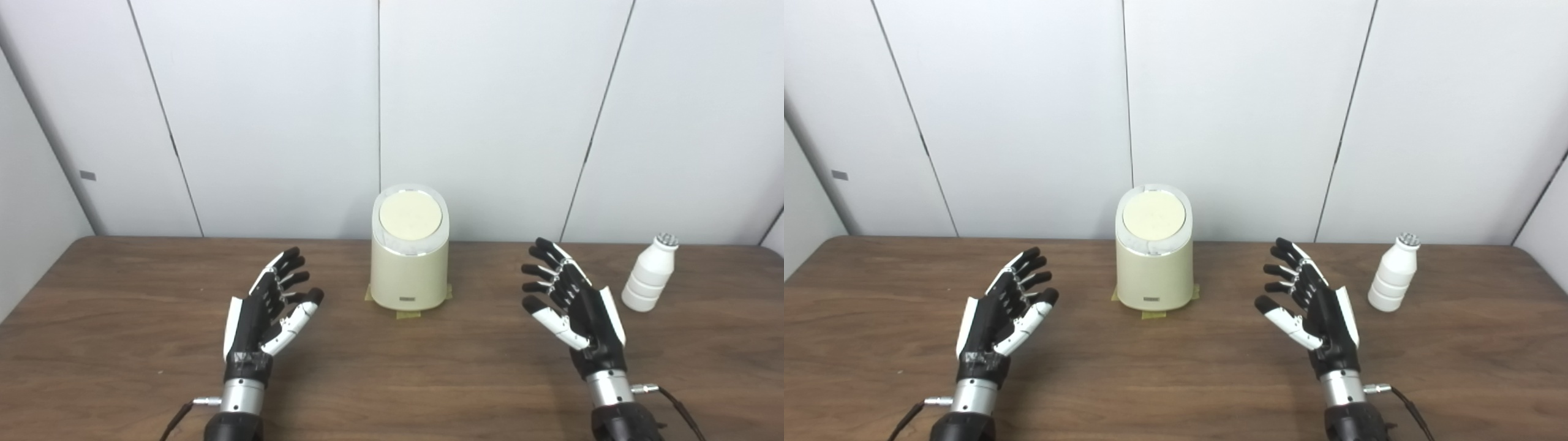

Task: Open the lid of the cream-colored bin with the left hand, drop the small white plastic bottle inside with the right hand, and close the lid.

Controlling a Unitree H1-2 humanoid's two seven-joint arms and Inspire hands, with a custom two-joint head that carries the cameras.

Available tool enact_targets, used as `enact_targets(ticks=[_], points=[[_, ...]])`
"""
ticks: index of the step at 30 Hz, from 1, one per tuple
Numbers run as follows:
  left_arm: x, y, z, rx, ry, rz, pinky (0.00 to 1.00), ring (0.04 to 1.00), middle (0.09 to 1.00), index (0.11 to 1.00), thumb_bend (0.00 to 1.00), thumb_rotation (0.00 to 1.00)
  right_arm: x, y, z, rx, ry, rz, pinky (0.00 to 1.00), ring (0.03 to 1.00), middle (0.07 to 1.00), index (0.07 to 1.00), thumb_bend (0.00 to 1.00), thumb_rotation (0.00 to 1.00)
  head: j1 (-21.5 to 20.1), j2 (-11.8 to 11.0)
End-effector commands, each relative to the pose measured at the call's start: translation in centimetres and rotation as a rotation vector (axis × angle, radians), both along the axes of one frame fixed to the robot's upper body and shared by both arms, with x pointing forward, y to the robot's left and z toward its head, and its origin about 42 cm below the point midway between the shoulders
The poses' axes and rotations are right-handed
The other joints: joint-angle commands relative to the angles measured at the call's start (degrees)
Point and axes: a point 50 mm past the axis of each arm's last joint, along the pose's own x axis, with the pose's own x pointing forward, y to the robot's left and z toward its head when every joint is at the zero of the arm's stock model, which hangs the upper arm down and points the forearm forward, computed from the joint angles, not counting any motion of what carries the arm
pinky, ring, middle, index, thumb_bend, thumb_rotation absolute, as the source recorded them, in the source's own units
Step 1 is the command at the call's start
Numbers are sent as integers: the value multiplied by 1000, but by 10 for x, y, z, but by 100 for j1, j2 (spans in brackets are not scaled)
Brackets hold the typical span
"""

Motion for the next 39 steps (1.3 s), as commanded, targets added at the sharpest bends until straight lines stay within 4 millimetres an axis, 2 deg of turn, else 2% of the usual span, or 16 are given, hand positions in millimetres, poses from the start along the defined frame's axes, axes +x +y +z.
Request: enact_targets(ticks=[1, 9, 16, 19, 25, 27, 32, 39], points=[[2, -3, 6, -7, -43, -5, 641, 794, 848, 886, 688, 399, -9, -7, -13, -12, 14, -11, 622, 749, 832, 849, 831, 557, -11, 6], [1, -1, 4, 0, -30, -7, 637, 789, 841, 878, 691, 393, -10, -3, -12, -9, 22, -15, 622, 751, 833, 847, 835, 565, -79, -1], [3, -2, 7, 15, -31, 9, 648, 790, 840, 877, 675, 376, -11, 0, -13, -14, 22, -14, 616, 747, 829, 842, 827, 563, -107, -143], [13, -6, 21, 25, -53, 21, 706, 800, 838, 872, 678, 353, -12, 0, -15, -13, 30, -14, 624, 749, 831, 843, 833, 576, -110, -243], [43, -14, 60, 80, -104, 11, 756, 841, 861, 883, 784, 282, -15, 1, -17, 15, 37, -4, 628, 759, 840, 852, 817, 548, -144, -365], [53, -19, 71, 125, -114, 25, 849, 872, 875, 893, 821, 310, -15, 0, -19, 17, 40, -5, 631, 763, 841, 856, 818, 550, -149, -407], [74, -39, 97, 200, -99, 74, 968, 961, 939, 926, 896, 391, -15, -2, -22, 36, 42, 9, 629, 773, 853, 864, 783, 519, -148, -420], [91, -52, 122, 198, -95, 86, 955, 999, 993, 973, 928, 408, -15, -2, -23, 25, 48, 0, 641, 770, 848, 861, 793, 526, -180, -420]])
